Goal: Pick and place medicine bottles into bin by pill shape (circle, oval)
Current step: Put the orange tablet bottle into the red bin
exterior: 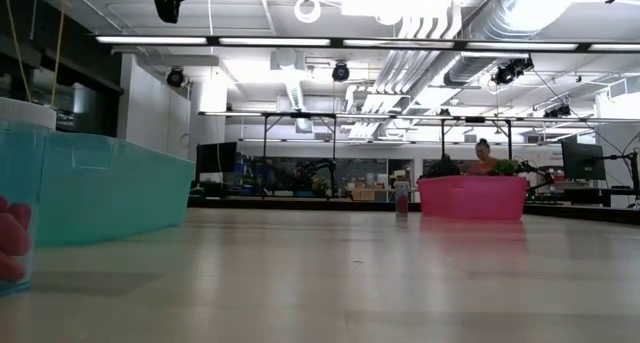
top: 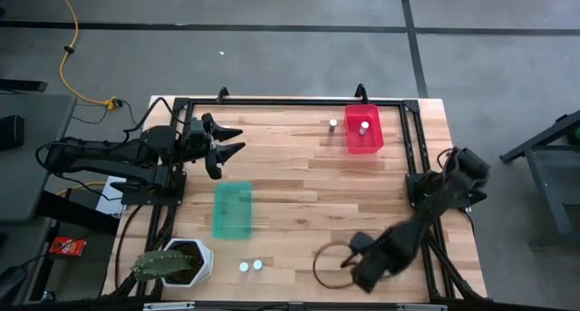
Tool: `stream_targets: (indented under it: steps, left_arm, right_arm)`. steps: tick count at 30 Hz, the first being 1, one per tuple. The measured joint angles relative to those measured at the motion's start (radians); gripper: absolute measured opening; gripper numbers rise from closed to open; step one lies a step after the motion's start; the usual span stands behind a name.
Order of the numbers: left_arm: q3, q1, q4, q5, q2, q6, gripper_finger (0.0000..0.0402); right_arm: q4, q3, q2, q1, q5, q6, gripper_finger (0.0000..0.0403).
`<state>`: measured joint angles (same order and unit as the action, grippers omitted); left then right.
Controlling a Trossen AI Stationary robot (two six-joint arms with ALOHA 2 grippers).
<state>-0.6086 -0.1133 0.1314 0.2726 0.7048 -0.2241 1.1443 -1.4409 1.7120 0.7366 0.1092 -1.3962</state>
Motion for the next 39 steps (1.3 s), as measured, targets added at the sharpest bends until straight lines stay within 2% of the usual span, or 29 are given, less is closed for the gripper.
stream_targets:
  steps: [4, 7, 9, 11, 13, 17, 20, 23, 26, 30, 39]
  left_arm:
    - [0.0, 0.0, 0.0, 0.0, 0.0, 0.0, 0.02]
    - [0.0, 0.0, 0.0, 0.001, 0.0, 0.0, 0.02]
    - [0.0, 0.0, 0.0, 0.0, 0.0, -0.009, 0.02]
    - [0.0, 0.002, 0.0, -0.004, 0.0, -0.008, 0.02]
    - [0.0, 0.004, 0.0, -0.005, 0.0, -0.008, 0.02]
    - [0.0, 0.004, -0.001, -0.007, 0.012, -0.008, 0.02]
    - [0.0, 0.004, 0.001, -0.008, 0.03, -0.008, 0.02]
    - [0.0, 0.004, 0.0, -0.008, 0.054, -0.008, 0.02]
    - [0.0, 0.004, -0.001, -0.008, 0.081, -0.011, 0.02]
    - [0.0, 0.004, 0.003, -0.008, 0.104, -0.014, 0.02]
    - [0.0, 0.004, 0.049, -0.008, 0.109, -0.034, 0.02]
  right_arm:
    - [0.061, 0.001, -0.13, -0.12, -0.21, 0.23, 0.0102]
    - [0.053, 0.025, -0.211, -0.252, -0.362, 0.389, 0.0102]
    - [-0.005, 0.042, -0.248, -0.347, -0.444, 0.523, 0.0102]
    - [-0.113, 0.071, -0.277, -0.445, -0.471, 0.671, 0.0102]
    - [-0.262, 0.113, -0.294, -0.532, -0.455, 0.81, 0.0103]
    - [-0.603, 0.203, -0.306, -0.682, -0.331, 1.042, 0.0103]
    - [-0.846, 0.259, -0.307, -0.762, -0.227, 1.124, 0.0103]
    - [-1.016, 0.283, -0.307, -0.811, -0.135, 1.168, 0.0103]
    - [-1.089, 0.284, -0.307, -0.836, -0.055, 1.177, 0.0103]
    - [-1.103, 0.284, -0.307, -0.844, 0.0, 1.178, 0.0103]
    - [-1.095, 0.283, -0.307, -0.86, 0.004, 1.176, 0.0103]
